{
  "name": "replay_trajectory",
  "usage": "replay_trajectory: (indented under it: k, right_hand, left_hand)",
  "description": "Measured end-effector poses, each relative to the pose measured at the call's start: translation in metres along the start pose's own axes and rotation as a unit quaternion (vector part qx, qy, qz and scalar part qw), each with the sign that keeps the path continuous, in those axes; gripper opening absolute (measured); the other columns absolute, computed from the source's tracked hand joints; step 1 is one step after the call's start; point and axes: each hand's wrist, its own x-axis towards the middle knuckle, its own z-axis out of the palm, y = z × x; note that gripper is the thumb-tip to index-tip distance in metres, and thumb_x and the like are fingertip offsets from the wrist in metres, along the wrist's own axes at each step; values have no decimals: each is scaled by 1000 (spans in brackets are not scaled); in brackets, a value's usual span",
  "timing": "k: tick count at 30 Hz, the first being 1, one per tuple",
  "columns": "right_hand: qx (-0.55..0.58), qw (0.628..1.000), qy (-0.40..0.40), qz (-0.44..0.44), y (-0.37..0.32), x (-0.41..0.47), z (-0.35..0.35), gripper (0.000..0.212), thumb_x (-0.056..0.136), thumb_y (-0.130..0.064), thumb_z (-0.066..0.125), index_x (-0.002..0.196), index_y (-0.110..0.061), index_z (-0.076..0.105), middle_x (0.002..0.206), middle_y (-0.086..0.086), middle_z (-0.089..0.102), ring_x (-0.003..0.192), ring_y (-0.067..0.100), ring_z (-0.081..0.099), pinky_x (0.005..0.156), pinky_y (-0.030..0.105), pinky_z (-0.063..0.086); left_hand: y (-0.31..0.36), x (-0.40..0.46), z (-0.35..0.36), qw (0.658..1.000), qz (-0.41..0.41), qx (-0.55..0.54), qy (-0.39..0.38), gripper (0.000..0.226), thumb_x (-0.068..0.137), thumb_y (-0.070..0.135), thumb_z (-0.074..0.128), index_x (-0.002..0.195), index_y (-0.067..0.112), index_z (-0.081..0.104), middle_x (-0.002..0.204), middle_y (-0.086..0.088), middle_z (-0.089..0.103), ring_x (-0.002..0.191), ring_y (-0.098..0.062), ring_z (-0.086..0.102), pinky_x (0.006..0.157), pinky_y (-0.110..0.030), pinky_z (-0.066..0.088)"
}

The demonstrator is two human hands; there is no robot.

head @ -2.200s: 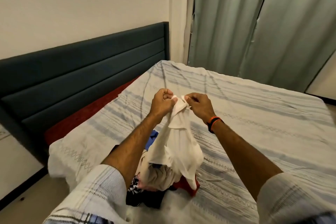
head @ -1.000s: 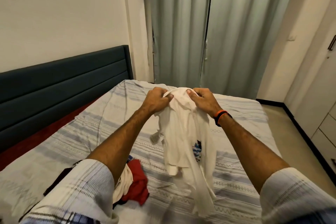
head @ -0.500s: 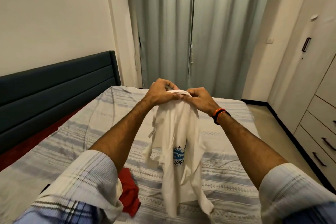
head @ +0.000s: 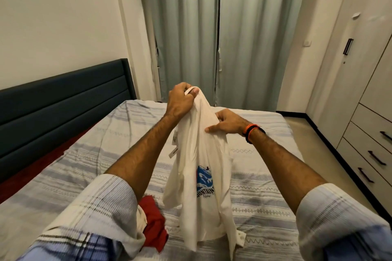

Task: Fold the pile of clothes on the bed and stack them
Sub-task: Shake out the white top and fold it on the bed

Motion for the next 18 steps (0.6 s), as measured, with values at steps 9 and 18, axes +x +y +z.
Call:
replay_trajectory:
  k: [9,18]
  right_hand:
    - [57,993,101,2,19,14,21,38,95,-29,63,62,-12,53,61,0,48,58,15,43,59,29,34]
    - [123,976,143,-109,-11,29,37,21,83,-20,70,63,-18,64,59,-4,60,59,10,53,61,31,45]
  left_hand:
    - [-30,5,-35,978,-120,172,1,31,85,28,65,112,17,58,107,-5,64,100,-28,61,93,-42,52]
    - [-17,-10,9,947,24,195,-256,75,65,28,91,130,18,53,124,-6,63,106,-22,60,86,-30,51]
